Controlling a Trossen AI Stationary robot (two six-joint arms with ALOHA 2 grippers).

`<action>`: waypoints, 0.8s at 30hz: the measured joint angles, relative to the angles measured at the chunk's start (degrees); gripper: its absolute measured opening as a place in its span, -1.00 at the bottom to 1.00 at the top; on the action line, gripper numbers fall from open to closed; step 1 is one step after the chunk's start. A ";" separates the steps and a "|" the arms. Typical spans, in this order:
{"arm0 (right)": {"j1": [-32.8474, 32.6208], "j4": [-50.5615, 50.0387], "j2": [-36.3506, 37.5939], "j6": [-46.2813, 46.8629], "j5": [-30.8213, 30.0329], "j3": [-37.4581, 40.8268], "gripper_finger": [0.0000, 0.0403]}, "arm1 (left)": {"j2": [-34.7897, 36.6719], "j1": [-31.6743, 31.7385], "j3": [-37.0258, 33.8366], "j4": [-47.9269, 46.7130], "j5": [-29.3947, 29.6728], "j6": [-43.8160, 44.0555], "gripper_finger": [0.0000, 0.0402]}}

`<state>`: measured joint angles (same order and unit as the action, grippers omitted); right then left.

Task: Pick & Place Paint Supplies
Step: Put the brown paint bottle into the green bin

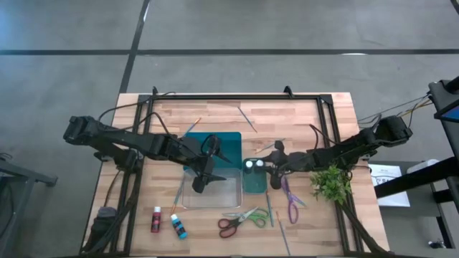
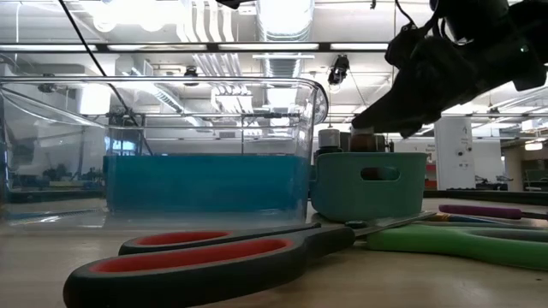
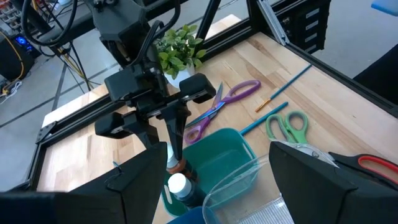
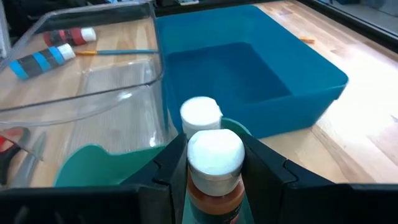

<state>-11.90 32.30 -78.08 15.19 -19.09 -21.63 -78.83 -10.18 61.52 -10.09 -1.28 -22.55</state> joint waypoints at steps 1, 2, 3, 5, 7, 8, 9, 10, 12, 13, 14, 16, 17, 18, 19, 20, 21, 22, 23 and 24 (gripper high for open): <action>0.00 -0.19 0.00 0.05 0.00 0.03 -0.45 | 0.00 -0.02 0.00 0.00 0.00 0.00 0.44; -0.02 -0.27 0.00 0.07 0.04 0.11 -0.45 | 0.00 -0.02 0.00 0.00 0.00 0.00 0.44; -0.04 -0.38 0.00 0.07 0.07 0.11 -0.45 | 0.00 -0.01 0.00 0.00 -0.01 0.00 0.44; -0.04 -0.38 0.00 0.07 0.19 0.11 -0.45 | 0.00 -0.02 0.00 0.00 0.00 -0.02 0.44; -0.02 -0.38 0.00 0.07 0.22 0.13 -0.45 | 0.00 -0.01 0.00 0.00 0.00 -0.02 0.44; -0.04 -0.38 0.00 0.07 0.26 0.15 -0.45 | 0.00 -0.02 -0.03 0.00 0.00 -0.02 0.44; -0.04 -0.38 0.00 0.04 0.33 0.19 -0.45 | 0.00 -0.02 -0.04 0.00 0.00 -0.02 0.44; -0.04 -0.38 0.00 -0.01 0.62 0.21 -0.45 | 0.00 -0.02 -0.04 0.00 0.00 -0.02 0.44; -0.03 -0.36 0.00 -0.15 0.92 0.25 -0.45 | 0.00 -0.02 -0.04 0.00 0.00 -0.02 0.44; -0.04 -0.36 0.00 -0.22 1.09 0.26 -0.45 | 0.00 -0.02 -0.04 0.00 0.00 -0.02 0.44; -0.04 -0.36 0.00 -0.43 1.15 0.26 -0.45 | 0.00 -0.02 -0.04 0.00 0.00 -0.02 0.44; -0.04 -0.36 0.00 -0.69 1.44 0.26 -0.45 | 0.00 -0.02 -0.04 0.00 0.00 -0.02 0.44; -0.02 -0.34 0.00 -1.05 1.53 0.26 -0.45 | 0.00 -0.01 -0.04 0.00 0.00 -0.02 0.44; -0.04 -0.34 0.00 -1.17 1.57 0.26 -0.45 | 0.00 -0.02 -0.04 0.01 0.00 -0.02 0.44; -0.04 -0.34 0.00 -1.54 1.60 0.26 -0.45 | 0.00 -0.01 -0.04 0.00 0.00 -0.02 0.44; -0.04 -0.32 0.00 -1.67 1.60 0.26 -0.45 | 0.00 -0.01 -0.04 0.00 -0.02 -0.02 0.44; 0.12 -0.32 0.00 -1.66 1.62 0.26 -0.45 | 0.00 -0.02 -0.04 0.00 0.00 -0.02 0.44; 0.33 -0.32 0.00 -1.41 1.63 0.26 -0.45 | 0.00 -0.02 -0.04 0.00 -0.02 -0.02 0.44; 0.58 -0.32 0.00 -1.00 1.66 0.26 -0.45 | 0.00 -0.02 -0.04 0.00 -0.02 -0.02 0.44; 0.82 -0.30 0.00 -0.82 1.65 0.28 -0.45 | 0.00 -0.02 -0.04 0.00 -0.02 -0.02 0.44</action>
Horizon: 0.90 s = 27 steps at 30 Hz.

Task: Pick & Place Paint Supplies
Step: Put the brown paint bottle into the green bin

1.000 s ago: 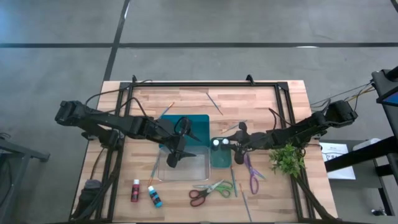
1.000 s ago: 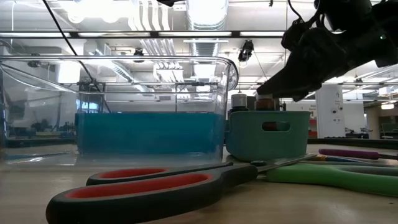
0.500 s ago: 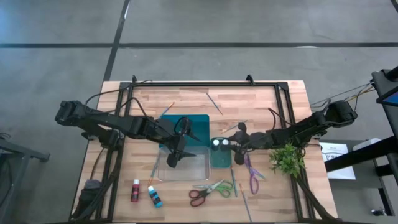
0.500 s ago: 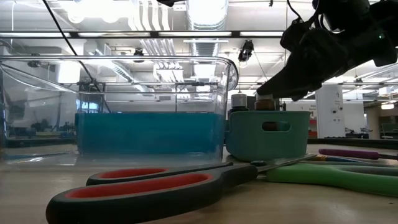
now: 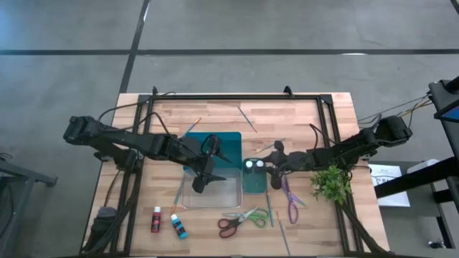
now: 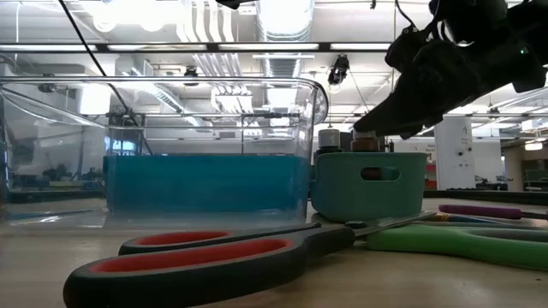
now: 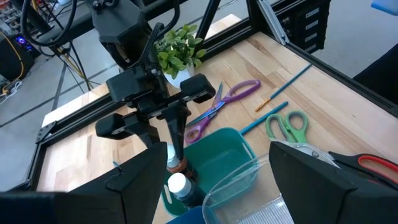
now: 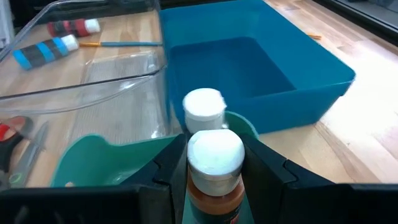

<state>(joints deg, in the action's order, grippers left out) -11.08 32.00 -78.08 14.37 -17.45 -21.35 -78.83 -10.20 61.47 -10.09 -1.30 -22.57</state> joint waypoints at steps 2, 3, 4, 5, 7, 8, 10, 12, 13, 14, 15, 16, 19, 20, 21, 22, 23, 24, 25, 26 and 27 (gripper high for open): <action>0.06 0.06 0.00 0.03 -0.11 0.01 -0.45 | 0.00 0.01 0.00 0.00 0.01 0.02 0.44; 0.06 0.07 0.00 0.15 -0.11 0.01 -0.45 | 0.00 0.00 0.00 0.00 0.00 0.02 0.44; 0.03 0.07 0.00 0.24 -0.09 0.01 -0.45 | 0.00 0.00 0.00 0.00 0.00 0.02 0.44; -0.01 0.07 0.00 0.29 -0.10 0.01 -0.45 | 0.00 0.02 0.00 0.00 0.00 0.02 0.44; 0.05 0.07 0.00 0.70 -0.45 0.01 -0.45 | 0.00 0.00 0.00 0.00 0.00 0.02 0.44; 0.06 0.07 0.00 0.77 -0.57 0.01 -0.45 | 0.00 0.00 0.00 0.00 0.00 0.00 0.44; 0.04 0.07 0.00 1.05 -0.59 0.01 -0.45 | 0.00 0.00 0.00 0.00 0.02 0.00 0.44; -0.01 0.07 0.00 1.07 -0.55 0.01 -0.45 | 0.00 0.02 0.00 0.00 0.00 0.00 0.44; -0.01 0.07 0.00 0.91 -0.54 0.01 -0.45 | 0.00 0.01 0.00 0.00 0.00 0.00 0.44; -0.01 0.07 0.00 0.56 -0.49 0.01 -0.45 | 0.00 0.01 0.00 0.00 0.00 0.00 0.44; -0.01 0.07 0.00 0.17 -0.27 0.01 -0.45 | 0.00 0.01 0.00 0.00 0.00 0.00 0.44; -0.01 0.07 0.00 -0.18 -0.13 0.01 -0.45 | 0.00 0.02 0.00 0.00 0.00 0.00 0.44; 0.11 0.17 0.00 -1.28 0.94 0.03 -0.45 | 0.00 0.00 0.00 0.00 0.00 0.00 0.44; 0.22 0.34 0.00 -1.29 1.22 0.03 -0.45 | 0.00 0.02 0.00 0.00 0.00 0.00 0.44; 0.30 0.44 0.00 -1.29 1.28 0.03 -0.45 | 0.00 0.02 0.00 0.00 0.00 0.00 0.44; 0.38 0.50 0.00 -1.24 1.27 0.03 -0.45 | 0.00 0.00 0.00 0.00 0.00 0.00 0.44; 0.38 0.51 0.00 -0.97 1.18 0.03 -0.45 | 0.00 0.00 0.00 0.00 0.00 0.00 0.44; 0.38 0.49 0.00 -0.55 1.02 0.03 -0.45 | 0.00 0.00 0.00 -0.02 0.00 0.00 0.44; 0.37 0.49 0.00 -0.25 1.01 0.03 -0.45 | 0.00 0.01 0.00 0.00 0.00 0.00 0.44; 0.36 0.49 0.00 -0.18 1.02 0.03 -0.45 | 0.00 0.01 0.00 0.00 0.00 0.00 0.44; 0.36 0.49 0.00 -0.23 1.02 0.03 -0.45 | 0.00 0.02 0.00 0.00 0.00 0.00 0.44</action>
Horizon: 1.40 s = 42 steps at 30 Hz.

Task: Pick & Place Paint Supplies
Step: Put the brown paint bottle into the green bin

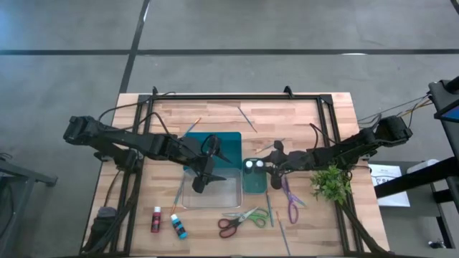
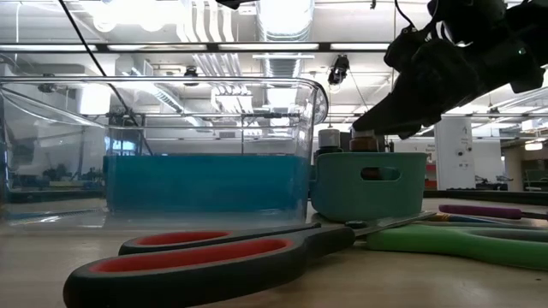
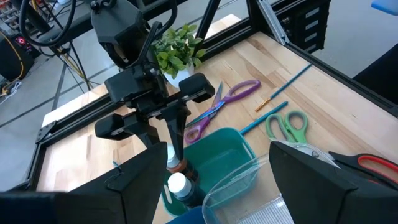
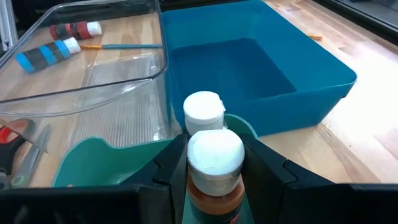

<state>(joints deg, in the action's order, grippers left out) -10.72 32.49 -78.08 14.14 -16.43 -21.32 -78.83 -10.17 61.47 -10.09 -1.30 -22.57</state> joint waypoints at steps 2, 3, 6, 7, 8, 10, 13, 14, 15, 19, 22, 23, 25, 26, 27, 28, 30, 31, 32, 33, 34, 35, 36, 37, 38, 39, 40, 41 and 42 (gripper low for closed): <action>0.00 0.00 0.00 -0.70 0.29 0.00 -0.45 | 0.00 -0.02 0.00 0.00 0.00 -0.02 0.44; 0.00 0.00 0.00 -0.97 0.72 0.00 -0.45 | 0.00 0.00 0.00 0.00 0.00 -0.02 0.44; 0.00 -0.04 0.00 -1.10 1.38 0.00 -0.45 | 0.00 0.00 0.00 0.00 0.00 -0.02 0.44; 0.00 -0.03 0.00 -1.05 1.31 0.00 -0.45 | 0.00 -0.02 0.00 0.00 0.00 -0.02 0.44; 0.02 -0.03 0.00 -0.93 0.91 0.00 -0.45 | 0.00 -0.01 0.00 -0.01 0.00 -0.02 0.44; 0.04 -0.04 0.00 -0.84 0.00 0.00 -0.45 | 0.00 -0.02 0.00 -0.01 0.00 -0.02 0.44; 0.04 -0.07 0.00 -0.82 -0.02 0.00 -0.45 | 0.00 -0.01 0.00 0.00 0.00 -0.02 0.44; 0.00 -0.16 0.00 -0.84 0.05 0.00 -0.45 | 0.00 0.00 0.00 -0.01 0.00 -0.05 0.44; 0.02 -0.28 0.00 -0.88 0.25 0.00 -0.45 | 0.00 -0.02 0.00 0.00 0.00 -0.12 0.44; 0.00 -0.52 -0.02 -1.38 1.07 0.00 -0.45 | 0.00 -0.02 -0.02 -0.02 0.00 -0.16 0.44; 0.02 0.33 -1.08 -0.84 0.94 0.00 -0.45 | 0.00 -0.01 -0.04 -0.01 0.00 -0.15 0.44; 0.02 1.02 -1.89 -0.83 0.86 0.02 -0.45 | 0.00 -0.02 -0.04 -0.02 0.00 -0.15 0.44; 0.01 3.09 -3.95 -0.82 0.85 -0.08 -0.45 | 0.00 -0.02 -0.05 -0.02 -0.01 -0.15 0.44; 0.01 3.80 -4.85 -0.85 0.86 -0.30 -0.45 | 0.00 -0.02 -0.07 -0.06 0.00 -0.15 0.44; 0.00 4.80 -5.80 -0.93 0.86 -0.43 -0.45 | 0.00 -0.02 -0.07 -0.07 0.00 -0.13 0.44; 0.00 5.88 -6.72 -1.06 0.83 -0.55 -0.45 | 0.00 -0.01 -0.07 -0.16 0.00 -0.04 0.44; 0.01 7.96 -8.11 -1.25 0.85 -0.57 -0.45 | 0.00 -0.01 -0.09 -0.31 -0.02 0.03 0.44; 0.02 8.62 -8.64 -1.26 0.92 -0.57 -0.45 | 0.00 0.00 -0.09 -0.48 -0.02 0.04 0.44; 0.04 8.99 -8.90 -1.26 0.94 -0.57 -0.45 | 0.00 -0.01 -0.11 -0.59 -0.02 0.05 0.44; 0.04 9.05 -8.94 -1.24 1.00 -0.53 -0.45 | 0.00 0.00 -0.24 -0.43 -0.02 0.05 0.44; 0.04 9.00 -8.94 -1.21 1.05 -0.44 -0.45 | 0.00 0.00 -0.52 -0.26 -0.02 0.04 0.44; 0.02 8.94 -8.77 -1.21 1.05 -0.37 -0.45 | 0.00 0.00 -0.93 -0.07 -0.02 0.04 0.44; 0.03 8.82 -8.46 -1.20 1.06 -0.25 -0.45 | -0.02 0.00 -1.31 -0.04 -0.02 0.07 0.44; 0.03 8.56 -8.13 -1.09 1.07 -0.09 -0.45 | -0.02 -0.02 -1.74 0.23 -0.02 0.07 0.44; 0.04 8.13 -7.71 -1.10 1.07 -0.08 -0.45 | -0.02 -0.02 -2.24 0.83 -0.02 0.07 0.44; 0.04 7.59 -7.24 -1.10 1.05 0.02 -0.45 | -0.02 0.00 -2.70 1.44 -0.02 0.07 0.44; 0.04 6.63 -6.70 -1.12 0.93 0.04 -0.45 | -0.02 -0.01 -3.06 1.91 -0.02 0.07 0.44; 0.04 5.73 -6.34 -1.05 0.67 0.07 -0.45 | -0.02 -0.02 -3.31 2.33 -0.02 0.07 0.44; 0.04 5.20 -6.06 -0.95 0.55 0.08 -0.45 | -0.02 0.00 -3.50 2.64 -0.02 0.07 0.44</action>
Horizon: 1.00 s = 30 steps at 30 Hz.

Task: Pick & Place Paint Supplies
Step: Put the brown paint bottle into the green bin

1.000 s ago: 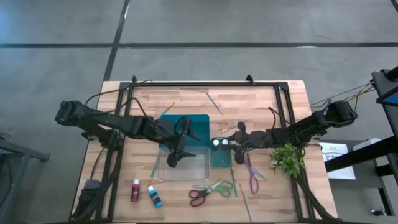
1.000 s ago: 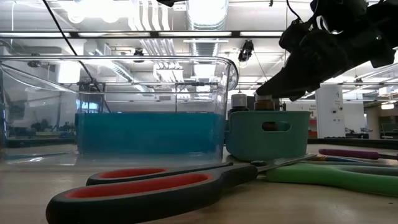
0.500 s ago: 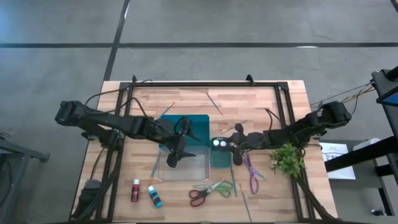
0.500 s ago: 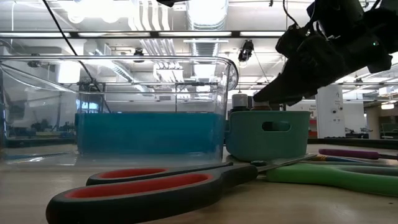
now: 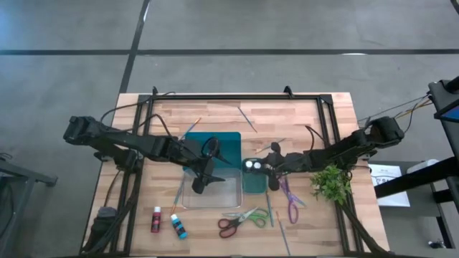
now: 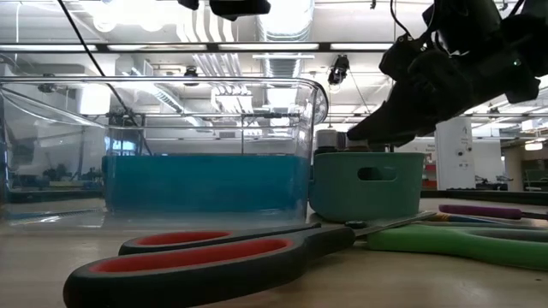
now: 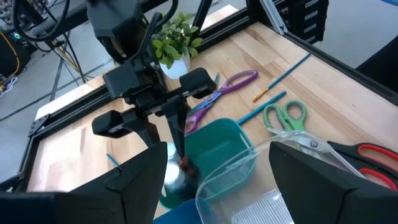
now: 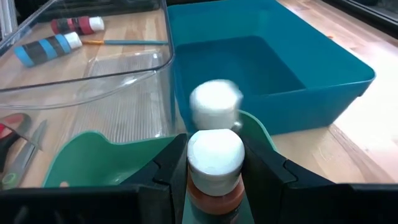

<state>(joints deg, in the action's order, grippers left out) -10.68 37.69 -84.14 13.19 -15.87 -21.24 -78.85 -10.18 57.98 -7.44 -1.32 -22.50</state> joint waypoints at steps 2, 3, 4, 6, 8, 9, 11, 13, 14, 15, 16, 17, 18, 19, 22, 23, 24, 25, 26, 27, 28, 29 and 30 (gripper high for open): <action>-0.02 -0.90 0.60 0.11 -0.39 0.11 -0.45 | 0.00 -0.01 0.01 0.41 0.00 -0.03 0.44; -0.02 -0.90 0.71 0.08 -0.46 0.14 -0.45 | 0.00 -0.02 0.09 0.51 -0.01 -0.04 0.44; 0.00 -0.96 1.01 -0.03 -0.54 0.14 -0.45 | 0.00 -0.01 0.13 0.66 0.00 -0.04 0.44; 0.20 -1.33 1.29 -0.33 -0.64 0.25 -0.45 | 0.00 0.00 0.13 0.98 0.00 -0.04 0.44; 0.45 -1.41 1.27 -0.53 -0.83 0.25 -0.45 | 0.00 0.00 0.13 1.10 0.00 -0.07 0.44; 0.56 -1.49 1.29 -0.54 -0.84 0.27 -0.45 | 0.00 0.00 0.13 1.30 0.00 -0.07 0.44; 0.57 -1.31 1.01 -0.58 -0.83 0.25 -0.45 | 0.00 0.00 0.13 1.29 -0.02 -0.07 0.44; 0.57 -1.38 1.08 -0.64 -0.81 0.27 -0.45 | 0.00 0.00 0.13 1.44 -0.02 -0.07 0.44; 0.57 -1.35 1.10 -0.65 -0.79 0.27 -0.45 | 0.00 0.00 0.13 1.50 -0.01 -0.07 0.44; 0.57 -1.39 1.11 -0.69 -0.77 0.27 -0.45 | 0.00 0.00 0.13 1.53 -0.02 -0.07 0.44; 0.57 -1.39 1.16 -0.75 -0.77 0.29 -0.45 | 0.00 0.00 0.13 1.54 -0.02 -0.07 0.44; 0.57 -1.40 1.16 -0.87 -0.67 0.29 -0.45 | 0.00 0.00 0.13 1.62 -0.02 -0.09 0.44; 0.57 -1.38 1.16 -1.27 -0.40 0.31 -0.45 | 0.00 0.00 0.13 1.68 -0.02 -0.09 0.44; 0.57 -1.38 1.16 -1.56 -0.24 0.31 -0.45 | 0.00 0.00 0.13 1.68 -0.01 -0.09 0.44; 0.57 -1.40 1.16 -1.64 -0.15 0.31 -0.41 | 0.00 -0.01 0.13 1.67 -0.02 -0.11 0.44; 0.57 -1.40 1.16 -1.64 -0.14 0.31 -0.34 | 0.00 0.00 0.13 1.68 -0.01 -0.12 0.44; 0.57 -1.95 1.14 -1.87 -0.18 0.33 -0.25 | 0.00 -0.01 0.13 1.68 -0.01 -0.17 0.44; 0.59 -2.01 1.00 -2.14 -0.52 0.61 -0.15 | 0.00 -0.01 0.13 1.68 -0.02 -0.22 0.44; 0.65 -2.04 1.03 -2.01 -0.42 0.48 -0.04 | 0.00 0.00 0.13 1.68 -0.02 -0.22 0.44; 0.66 -2.10 1.05 -2.01 -0.32 0.48 0.06 | 0.00 0.00 0.13 1.64 -0.02 -0.23 0.44; 0.64 -2.30 1.04 -2.01 -0.28 0.52 0.14 | 0.00 0.00 0.15 1.68 -0.02 -0.22 0.44; 0.63 -2.39 1.03 -2.03 -0.12 0.56 0.22 | 0.00 -0.02 0.15 1.66 -0.02 -0.22 0.44; 0.61 -2.10 1.03 -2.08 -0.10 0.58 0.29 | 0.00 -0.01 0.15 1.66 -0.01 -0.22 0.44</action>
<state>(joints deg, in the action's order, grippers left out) -10.07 35.59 -83.11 11.11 -15.97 -20.67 -78.85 -10.18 58.13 -5.78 -1.33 -22.72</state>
